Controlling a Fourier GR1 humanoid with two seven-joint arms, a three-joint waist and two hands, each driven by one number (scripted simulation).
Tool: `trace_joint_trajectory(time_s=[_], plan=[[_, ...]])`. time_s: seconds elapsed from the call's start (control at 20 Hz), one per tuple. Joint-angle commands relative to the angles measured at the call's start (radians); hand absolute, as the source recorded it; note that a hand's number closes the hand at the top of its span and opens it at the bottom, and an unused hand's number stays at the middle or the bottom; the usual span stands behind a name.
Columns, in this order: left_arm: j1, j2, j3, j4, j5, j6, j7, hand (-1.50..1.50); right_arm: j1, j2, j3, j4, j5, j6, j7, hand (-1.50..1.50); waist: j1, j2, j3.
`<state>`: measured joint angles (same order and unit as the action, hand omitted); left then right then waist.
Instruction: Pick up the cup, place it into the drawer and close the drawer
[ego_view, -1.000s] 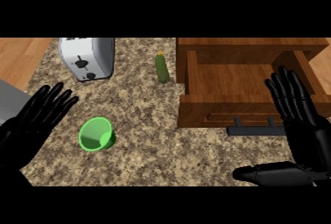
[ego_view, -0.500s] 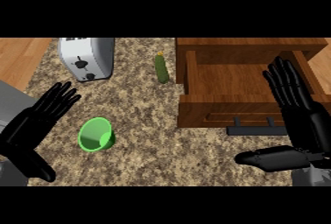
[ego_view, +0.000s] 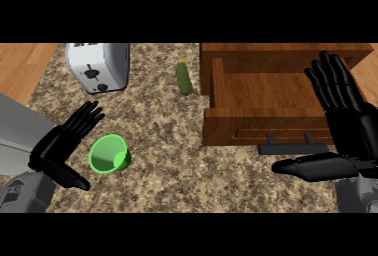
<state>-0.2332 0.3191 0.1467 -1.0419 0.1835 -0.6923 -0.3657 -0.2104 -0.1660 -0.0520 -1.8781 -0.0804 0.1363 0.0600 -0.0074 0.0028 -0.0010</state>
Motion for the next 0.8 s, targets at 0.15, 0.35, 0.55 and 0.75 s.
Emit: trace_joint_trajectory(time_s=[0.15, 0.35, 0.55, 0.75], plan=[[-0.136, 0.004, -0.019, 0.362, -0.193, 0.042, -0.262, -1.50, -0.033, -0.011, -0.020, -0.035, -0.009, -0.007, 0.079, -1.50, -0.004, 0.000, 0.000], [-0.172, 0.069, -0.016, 0.538, -0.241, 0.024, -0.405, -1.50, -0.061, -0.036, -0.063, 0.025, -0.051, 0.033, 0.040, -1.50, -0.010, 0.004, -0.001], [-0.174, 0.056, -0.047, 0.614, -0.288, 0.071, -0.517, -1.50, -0.080, -0.014, -0.020, -0.006, -0.013, 0.002, 0.082, -1.50, -0.009, 0.004, -0.002], [-0.233, 0.038, -0.047, 0.702, -0.297, 0.106, -0.546, -1.50, -0.039, -0.011, -0.030, -0.002, -0.022, 0.016, 0.049, -1.50, -0.020, 0.007, -0.002]])
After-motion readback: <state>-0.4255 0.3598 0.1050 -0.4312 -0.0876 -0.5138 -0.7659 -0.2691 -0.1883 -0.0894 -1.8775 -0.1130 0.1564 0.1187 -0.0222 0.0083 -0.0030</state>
